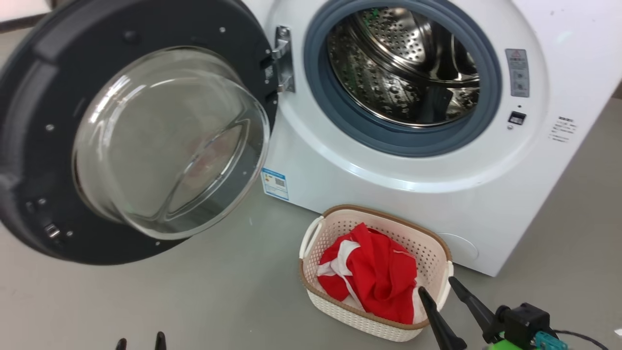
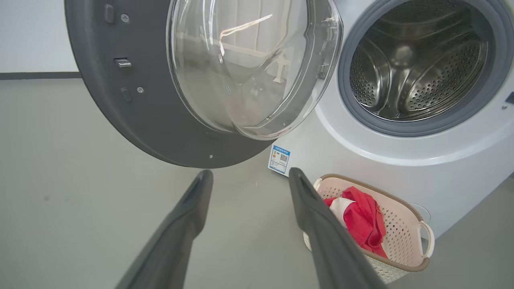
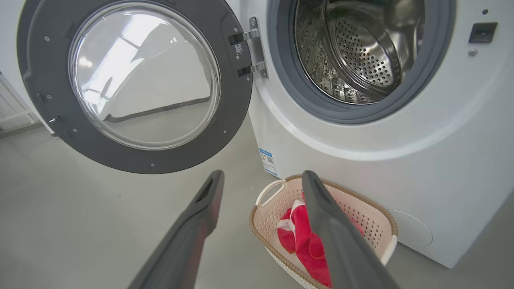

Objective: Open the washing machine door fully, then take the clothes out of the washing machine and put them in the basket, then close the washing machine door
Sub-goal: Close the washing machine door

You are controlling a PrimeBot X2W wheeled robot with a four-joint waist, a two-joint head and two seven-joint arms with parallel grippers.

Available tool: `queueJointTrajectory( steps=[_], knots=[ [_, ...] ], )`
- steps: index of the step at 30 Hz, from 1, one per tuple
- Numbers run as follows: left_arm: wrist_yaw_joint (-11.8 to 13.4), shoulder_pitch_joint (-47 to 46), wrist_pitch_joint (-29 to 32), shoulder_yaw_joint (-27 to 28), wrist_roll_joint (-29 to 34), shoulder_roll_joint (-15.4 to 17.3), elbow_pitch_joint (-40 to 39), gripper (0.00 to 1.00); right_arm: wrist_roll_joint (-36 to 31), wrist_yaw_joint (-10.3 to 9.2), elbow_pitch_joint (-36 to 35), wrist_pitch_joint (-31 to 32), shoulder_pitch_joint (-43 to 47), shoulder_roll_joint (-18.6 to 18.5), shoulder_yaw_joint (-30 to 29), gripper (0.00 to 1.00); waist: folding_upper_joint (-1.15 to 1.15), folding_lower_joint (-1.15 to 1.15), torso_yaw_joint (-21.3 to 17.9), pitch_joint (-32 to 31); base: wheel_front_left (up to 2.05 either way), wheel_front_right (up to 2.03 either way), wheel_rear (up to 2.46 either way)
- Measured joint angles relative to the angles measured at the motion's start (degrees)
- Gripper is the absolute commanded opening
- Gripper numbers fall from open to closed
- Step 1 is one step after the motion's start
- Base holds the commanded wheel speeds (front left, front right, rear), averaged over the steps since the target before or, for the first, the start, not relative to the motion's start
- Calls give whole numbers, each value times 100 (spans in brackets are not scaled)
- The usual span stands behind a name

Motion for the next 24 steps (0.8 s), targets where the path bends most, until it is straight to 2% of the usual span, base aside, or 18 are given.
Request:
queueJointTrajectory(
  steps=[5, 12, 17, 18, 19, 22, 24],
  knots=[
    [174, 71, 0, 23, -96, 2, -159, 100, 52, 0, 100, -1, -294, -41, 236, 100, 0, 0, 199, -2, 0, 0, 0],
    [333, 183, 0, 9, -201, 3, -276, 100, 151, 0, 202, -1, -364, -119, 396, 100, 0, 0, 241, 20, 0, 0, 0],
    [347, 185, 0, -4, -235, 3, -330, 100, 154, 0, 215, -1, -365, -126, 411, 100, 0, 1, 224, 5, 0, 0, 0],
    [344, 185, 0, -1, -287, 3, -356, 97, 154, 0, 215, -1, -365, -125, 410, 100, 0, 1, 220, 3, 0, 0, 0],
    [327, 184, 0, 13, -345, 3, -389, 66, 154, 0, 215, -1, -365, -125, 408, 100, 0, 0, 216, 0, 0, 0, 0],
    [256, 174, 0, 192, -476, 0, -597, 2, 154, 0, 212, -1, -363, -118, 386, 100, 0, 0, 205, -17, 0, 0, 0],
    [102, 91, 0, 450, -474, -2, -850, 0, 154, 0, 203, -1, -359, -102, 363, 100, 0, 0, 197, -23, 0, 0, 0]
  ],
)
